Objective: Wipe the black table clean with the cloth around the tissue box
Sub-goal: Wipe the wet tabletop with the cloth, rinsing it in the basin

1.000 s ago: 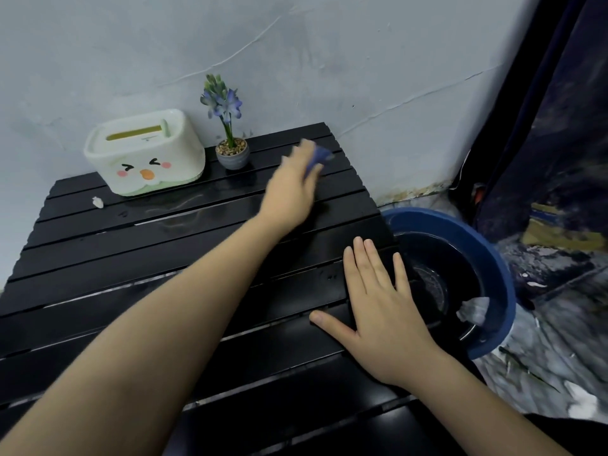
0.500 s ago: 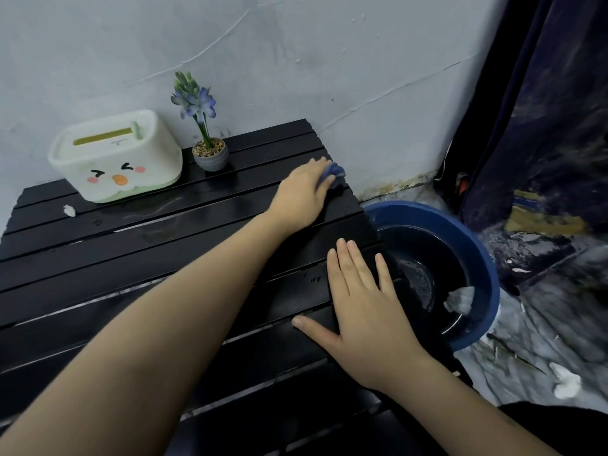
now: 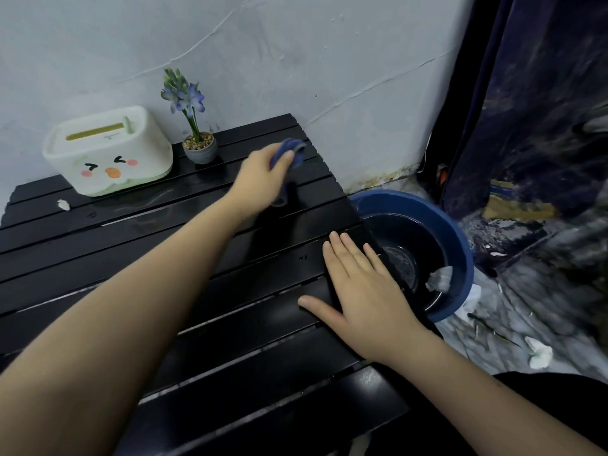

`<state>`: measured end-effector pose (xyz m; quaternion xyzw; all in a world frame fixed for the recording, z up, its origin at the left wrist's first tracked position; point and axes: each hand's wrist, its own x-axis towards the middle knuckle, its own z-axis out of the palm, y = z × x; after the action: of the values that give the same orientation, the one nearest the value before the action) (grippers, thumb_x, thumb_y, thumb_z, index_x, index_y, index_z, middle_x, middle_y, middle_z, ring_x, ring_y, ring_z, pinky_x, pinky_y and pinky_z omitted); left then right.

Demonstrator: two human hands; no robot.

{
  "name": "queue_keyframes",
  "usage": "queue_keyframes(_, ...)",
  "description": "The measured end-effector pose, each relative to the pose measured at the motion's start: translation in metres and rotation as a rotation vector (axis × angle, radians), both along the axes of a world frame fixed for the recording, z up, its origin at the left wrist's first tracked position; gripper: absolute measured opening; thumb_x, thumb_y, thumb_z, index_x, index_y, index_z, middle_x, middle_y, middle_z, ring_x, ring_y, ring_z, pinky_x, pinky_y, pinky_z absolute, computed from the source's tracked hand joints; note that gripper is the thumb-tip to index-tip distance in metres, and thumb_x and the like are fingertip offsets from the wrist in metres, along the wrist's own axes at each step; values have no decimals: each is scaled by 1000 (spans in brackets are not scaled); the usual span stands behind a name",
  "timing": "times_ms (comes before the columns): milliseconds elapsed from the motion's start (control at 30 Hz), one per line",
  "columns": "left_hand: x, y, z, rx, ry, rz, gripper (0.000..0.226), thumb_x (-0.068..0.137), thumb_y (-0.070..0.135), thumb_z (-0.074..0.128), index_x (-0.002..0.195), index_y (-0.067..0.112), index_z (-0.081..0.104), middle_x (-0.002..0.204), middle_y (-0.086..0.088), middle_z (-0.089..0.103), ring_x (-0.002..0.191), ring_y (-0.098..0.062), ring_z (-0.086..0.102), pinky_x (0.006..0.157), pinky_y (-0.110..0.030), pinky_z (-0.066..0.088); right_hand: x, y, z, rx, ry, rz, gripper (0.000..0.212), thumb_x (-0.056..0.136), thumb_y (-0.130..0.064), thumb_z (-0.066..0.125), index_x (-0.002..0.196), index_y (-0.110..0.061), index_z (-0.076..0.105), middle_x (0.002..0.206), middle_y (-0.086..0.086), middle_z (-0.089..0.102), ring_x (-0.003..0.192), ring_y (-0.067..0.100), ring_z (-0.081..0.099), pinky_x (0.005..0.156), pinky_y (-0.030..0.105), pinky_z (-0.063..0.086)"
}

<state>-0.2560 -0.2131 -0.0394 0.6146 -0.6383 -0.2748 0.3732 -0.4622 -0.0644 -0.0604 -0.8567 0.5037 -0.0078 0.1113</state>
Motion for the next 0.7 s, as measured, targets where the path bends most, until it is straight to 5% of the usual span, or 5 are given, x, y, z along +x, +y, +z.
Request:
queue_keyframes(133,65,30,-25,-14,-246,170,36,99,35,50,132,23,58,121,0,65,117,-19,58,89,-19,36,-15,10,-1,-3,12,-85,104,87,-83,2,160,-10,-3,169,8,-8,155,19,-13,126,44,0)
queue_keyframes(233,87,49,-47,168,-409,102,65,97,56,42,153,28,26,163,-8,20,151,-29,13,121,-39,16,-27,14,-4,-8,60,-183,110,83,-87,-2,158,-7,-9,167,11,-16,154,23,-18,126,48,-4)
queue_keyframes(300,78,43,-53,173,-519,148,67,99,58,31,155,23,19,164,-14,10,152,-33,4,122,-50,7,-29,15,-6,11,59,-219,110,82,-87,-1,158,-8,-13,166,12,-19,153,24,-20,125,49,-4)
queue_keyframes(467,21,5,-48,97,-679,196,59,105,39,29,150,2,26,157,-25,23,145,-39,22,120,-50,17,-27,17,-7,2,34,-223,108,84,-85,1,158,-6,-11,166,13,-18,153,25,-20,126,48,-1)
queue_keyframes(700,-60,-54,-42,-11,-631,40,40,104,28,36,133,4,49,138,-19,49,126,-36,46,107,-43,31,-26,15,-10,11,80,-241,108,81,-86,-8,156,-8,-19,164,12,-27,151,24,-27,125,48,-2)
